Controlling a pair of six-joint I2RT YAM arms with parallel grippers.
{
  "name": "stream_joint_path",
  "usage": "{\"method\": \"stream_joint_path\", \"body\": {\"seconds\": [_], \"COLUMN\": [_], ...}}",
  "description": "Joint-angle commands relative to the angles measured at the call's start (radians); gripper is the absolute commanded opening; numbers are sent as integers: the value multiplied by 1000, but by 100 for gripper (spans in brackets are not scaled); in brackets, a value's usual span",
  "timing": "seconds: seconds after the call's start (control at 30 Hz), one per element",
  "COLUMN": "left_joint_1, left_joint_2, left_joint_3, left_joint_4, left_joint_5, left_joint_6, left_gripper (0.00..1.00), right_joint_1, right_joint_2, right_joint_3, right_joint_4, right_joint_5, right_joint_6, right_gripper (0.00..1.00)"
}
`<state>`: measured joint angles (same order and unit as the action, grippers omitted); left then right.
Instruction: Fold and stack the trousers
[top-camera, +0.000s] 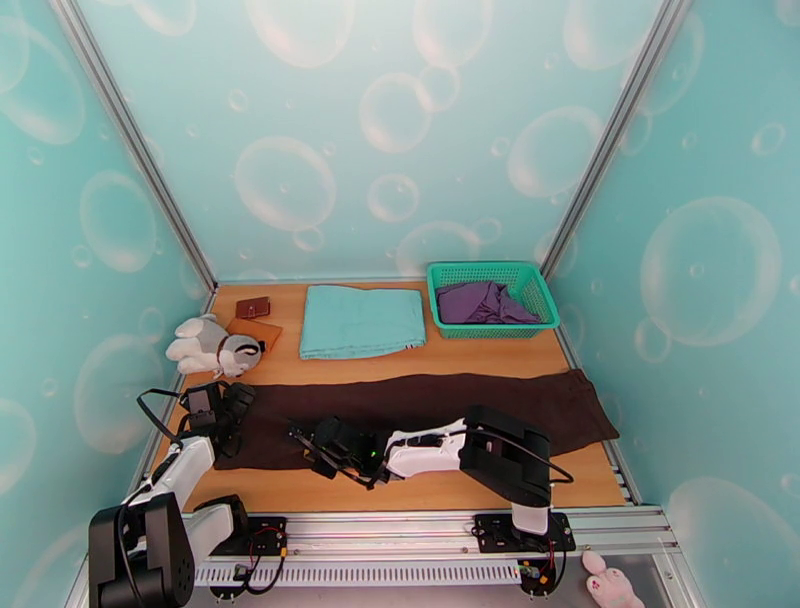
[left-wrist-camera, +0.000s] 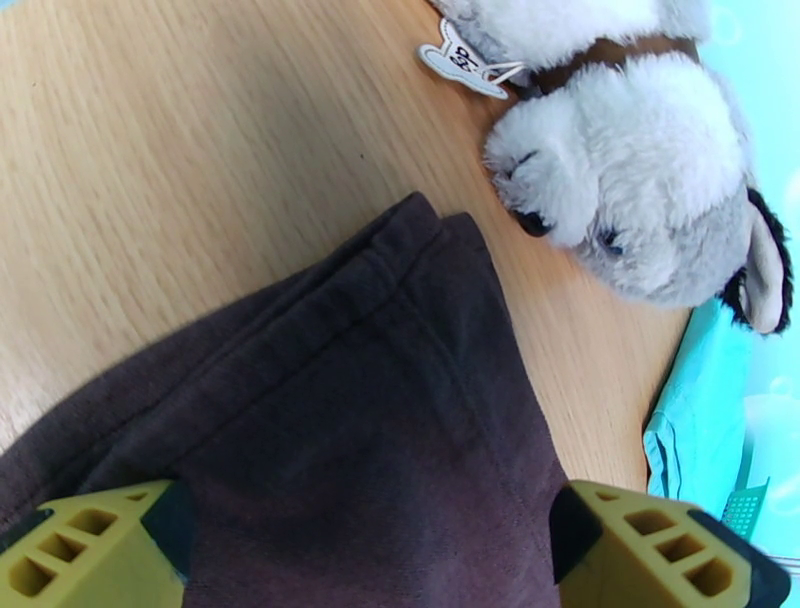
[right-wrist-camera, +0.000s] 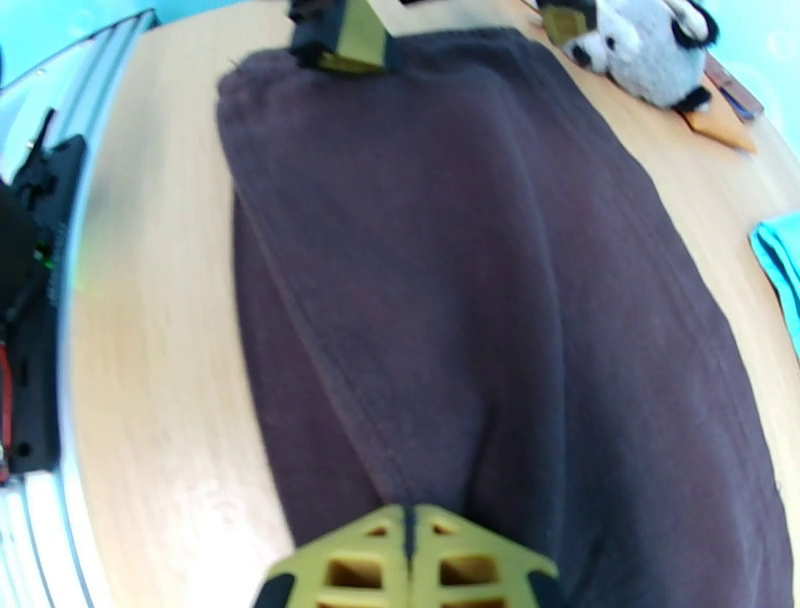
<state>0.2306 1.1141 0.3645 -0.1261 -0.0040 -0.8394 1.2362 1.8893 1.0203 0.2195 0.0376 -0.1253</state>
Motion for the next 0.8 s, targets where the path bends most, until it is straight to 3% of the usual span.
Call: {"method": "stream_joint_path", "body": {"seconds": [0.0, 0.3, 0.47, 0.57, 0.7, 0.77], "left_joint_1": [12, 14, 15, 15, 13, 5], "left_joint_2": [32, 61, 16, -29, -72, -82], "left_joint_3": [-23, -10, 32, 72, 117, 129], "left_joint_4": [-49, -43, -76, -107, -124, -127], "left_joint_5": [-52, -61, -83, -106, -87, -13], "left_joint_6": [-13, -12, 20, 55, 125, 156], "left_gripper": [99, 99, 99, 99, 99, 99], "right_joint_1": [25, 45, 27, -31, -196, -284], "right_joint_2": [-43, -67, -86, -158, -244, -232], "right_joint_3": [-15, -13, -46, -117, -218, -233], "right_joint_4": [-1, -76, -52, 35, 164, 189], "right_joint_5": [-55, -118, -127, -188, -284, -335], "right_joint_6": [-25, -34, -33, 11, 158, 243], "right_gripper": [0, 0, 24, 38, 41, 42]}}
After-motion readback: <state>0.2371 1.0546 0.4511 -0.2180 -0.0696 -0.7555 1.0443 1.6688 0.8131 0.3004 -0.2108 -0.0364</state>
